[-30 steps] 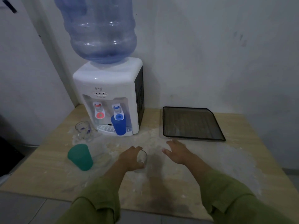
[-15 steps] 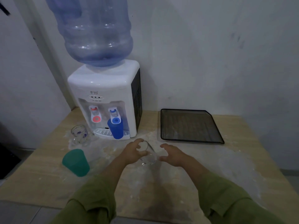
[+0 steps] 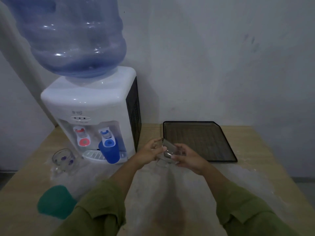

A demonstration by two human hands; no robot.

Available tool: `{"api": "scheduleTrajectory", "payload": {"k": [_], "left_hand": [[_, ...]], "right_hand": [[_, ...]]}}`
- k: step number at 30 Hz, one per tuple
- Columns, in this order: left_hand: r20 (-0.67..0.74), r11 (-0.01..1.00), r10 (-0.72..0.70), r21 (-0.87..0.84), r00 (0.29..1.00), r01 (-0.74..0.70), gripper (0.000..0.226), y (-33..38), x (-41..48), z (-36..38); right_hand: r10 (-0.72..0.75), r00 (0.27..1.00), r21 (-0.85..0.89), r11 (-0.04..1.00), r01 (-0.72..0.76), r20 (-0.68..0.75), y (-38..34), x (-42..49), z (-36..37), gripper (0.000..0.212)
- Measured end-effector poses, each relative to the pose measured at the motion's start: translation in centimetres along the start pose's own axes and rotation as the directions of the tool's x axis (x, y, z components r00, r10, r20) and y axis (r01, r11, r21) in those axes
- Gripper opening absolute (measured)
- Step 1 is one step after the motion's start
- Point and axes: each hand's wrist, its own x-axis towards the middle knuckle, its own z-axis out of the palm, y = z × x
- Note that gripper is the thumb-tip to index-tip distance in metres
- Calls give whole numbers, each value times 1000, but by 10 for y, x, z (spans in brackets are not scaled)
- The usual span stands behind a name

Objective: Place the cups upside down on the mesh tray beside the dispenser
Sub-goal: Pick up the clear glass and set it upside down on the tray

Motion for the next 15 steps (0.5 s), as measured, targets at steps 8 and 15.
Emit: {"api": "scheduleTrajectory", "payload": {"k": [8,15], "left_hand": [[-40,973,-85,-216,996,75,52,-10,91,3],[-74,967,-40,250,996,57,47,-43,141,3]], "right_hand": [[31,986,196,981,1,-163,-15,64,-32,36],[-63,888,-369,921,-124,-455,-11,136,-53,50]]}}
